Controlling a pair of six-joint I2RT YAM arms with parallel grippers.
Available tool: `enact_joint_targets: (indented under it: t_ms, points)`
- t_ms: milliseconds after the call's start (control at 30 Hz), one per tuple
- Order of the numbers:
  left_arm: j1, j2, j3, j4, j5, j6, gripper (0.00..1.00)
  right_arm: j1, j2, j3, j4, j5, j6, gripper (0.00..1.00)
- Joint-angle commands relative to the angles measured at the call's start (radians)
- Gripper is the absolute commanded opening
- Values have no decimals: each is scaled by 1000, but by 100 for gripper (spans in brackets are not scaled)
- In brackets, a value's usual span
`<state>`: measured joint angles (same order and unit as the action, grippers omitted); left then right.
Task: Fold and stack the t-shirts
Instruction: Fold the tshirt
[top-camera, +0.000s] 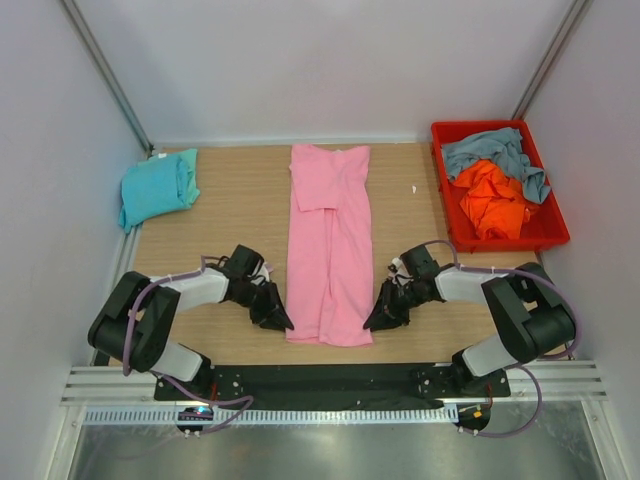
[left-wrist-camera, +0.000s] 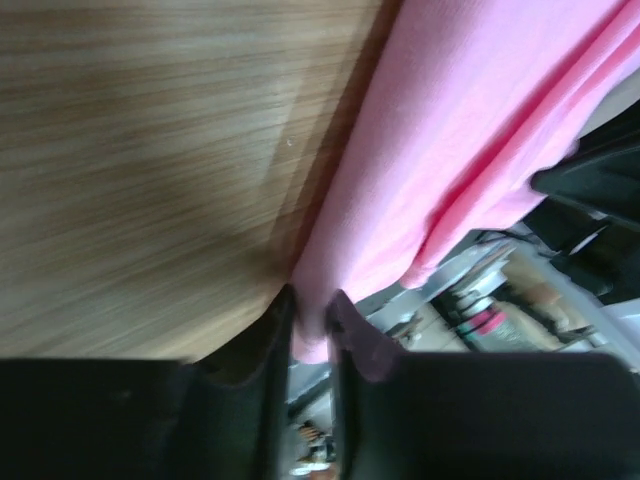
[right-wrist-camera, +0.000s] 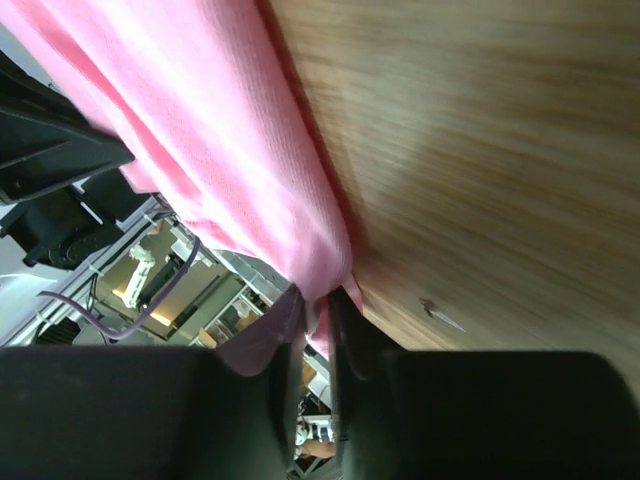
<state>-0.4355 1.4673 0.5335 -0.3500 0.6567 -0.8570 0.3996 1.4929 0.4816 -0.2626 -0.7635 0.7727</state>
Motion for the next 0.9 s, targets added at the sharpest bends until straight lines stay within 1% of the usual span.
enact_joint_targets:
  t_ms: [0, 33, 67, 200, 233, 267, 333, 367, 467, 600, 667, 800, 867]
  points:
    - [-17, 11, 17, 22, 4, 1, 16, 27, 29, -11, -13, -45, 68, 19]
    - [-19, 11, 17, 23, 6, -2, 9, 28, 30, -9, -10, -48, 71, 12]
    - [-19, 10, 19, 20, 9, -2, 1, 30, 27, -8, -10, -48, 69, 2]
    - [-17, -7, 69, 20, 35, 15, 0, 28, -14, 15, -12, -56, 57, 1]
    - [-17, -9, 94, 14, 43, 28, 0, 27, -28, 32, -41, -56, 24, 1]
    - [-16, -10, 165, -25, 43, 79, 0, 24, -37, 73, -59, -56, 4, 1]
    - [-12, -16, 256, -81, 47, 128, 0, 7, -66, 118, -108, -53, -41, 2]
    - [-3, -16, 276, -96, 49, 162, 0, -1, -74, 155, -112, -56, -47, 1]
    - [26, -13, 321, -119, 55, 185, 0, -54, -83, 236, -122, -72, -70, 1]
    - [61, 14, 413, -141, 40, 228, 0, -139, -62, 353, -151, -85, -128, 1]
    - [84, 39, 489, -127, 15, 249, 0, -177, -43, 403, -141, -86, -142, 1]
    - [129, 114, 623, -66, -14, 257, 0, -212, -2, 472, -55, -85, -125, 2]
    - [138, 177, 663, -57, -25, 263, 0, -223, 38, 532, -49, -71, -145, 1]
